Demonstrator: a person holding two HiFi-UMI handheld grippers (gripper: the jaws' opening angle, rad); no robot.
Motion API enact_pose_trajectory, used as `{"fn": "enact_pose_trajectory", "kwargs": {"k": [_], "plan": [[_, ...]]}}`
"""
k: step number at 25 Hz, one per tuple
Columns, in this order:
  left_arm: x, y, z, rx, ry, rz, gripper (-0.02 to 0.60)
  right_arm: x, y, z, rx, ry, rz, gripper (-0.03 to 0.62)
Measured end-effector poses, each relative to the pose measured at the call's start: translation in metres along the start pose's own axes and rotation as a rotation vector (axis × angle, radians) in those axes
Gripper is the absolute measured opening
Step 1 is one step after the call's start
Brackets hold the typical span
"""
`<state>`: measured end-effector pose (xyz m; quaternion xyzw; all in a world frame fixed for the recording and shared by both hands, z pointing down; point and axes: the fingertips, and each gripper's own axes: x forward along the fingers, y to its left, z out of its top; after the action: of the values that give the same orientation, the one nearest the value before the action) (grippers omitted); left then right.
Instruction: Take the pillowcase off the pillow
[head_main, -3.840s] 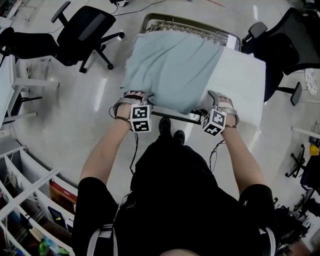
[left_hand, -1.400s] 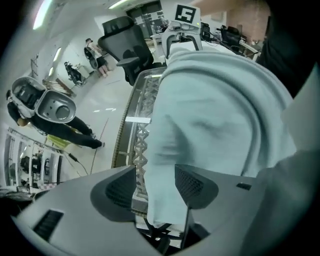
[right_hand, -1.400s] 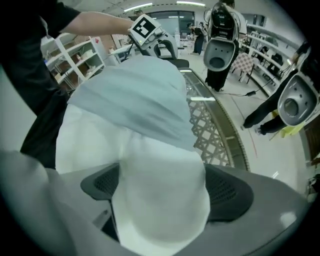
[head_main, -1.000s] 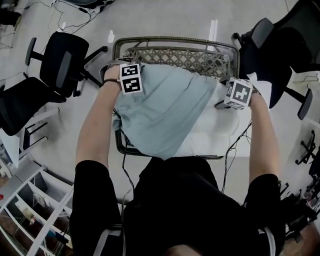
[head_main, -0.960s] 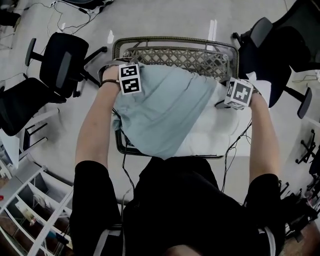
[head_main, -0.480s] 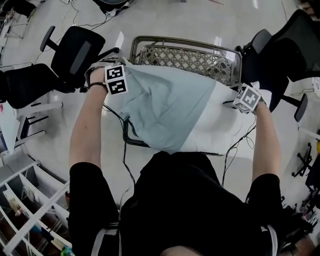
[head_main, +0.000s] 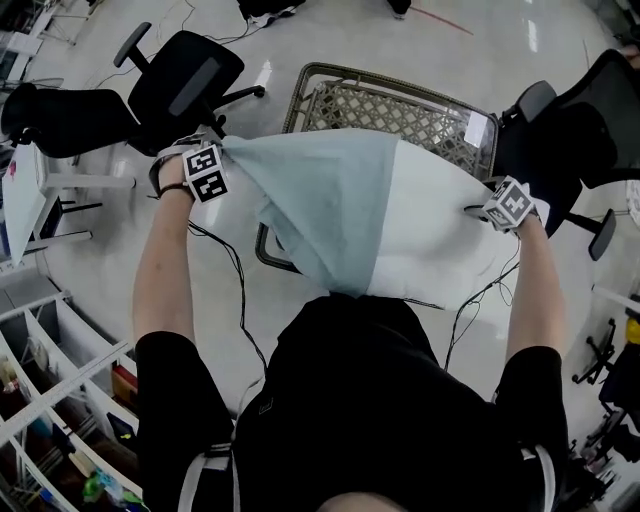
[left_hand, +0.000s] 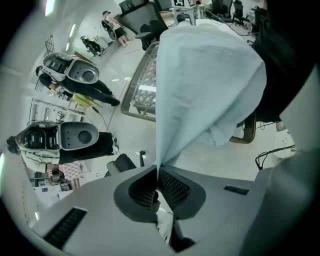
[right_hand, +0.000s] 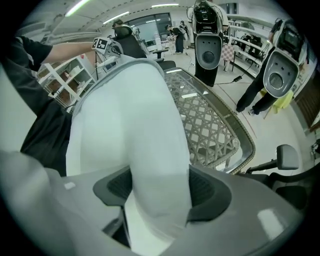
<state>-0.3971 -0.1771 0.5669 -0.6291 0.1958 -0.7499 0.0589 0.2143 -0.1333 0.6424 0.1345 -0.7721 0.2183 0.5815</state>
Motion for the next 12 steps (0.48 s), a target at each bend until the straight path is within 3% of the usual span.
{"fn": "enact_pose_trajectory", "kwargs": {"k": [8,10,12], "plan": [[-0.057,0.026,-0.053,-0.106,0.053,0.188,0.006,-0.008,-0.012,0.004,-0.011,0.033,-0.176,0.382],[-0.074,0.034,-0.056,-0.153,0.025,0.225,0.006,-0.019,-0.015,0.003,0.019,0.007,-0.233,0.395],[-0.094,0.042,-0.046,-0.193,-0.04,0.268,0.006,-0.037,-0.011,0.025,0.04,-0.093,-0.272,0.391]]}}
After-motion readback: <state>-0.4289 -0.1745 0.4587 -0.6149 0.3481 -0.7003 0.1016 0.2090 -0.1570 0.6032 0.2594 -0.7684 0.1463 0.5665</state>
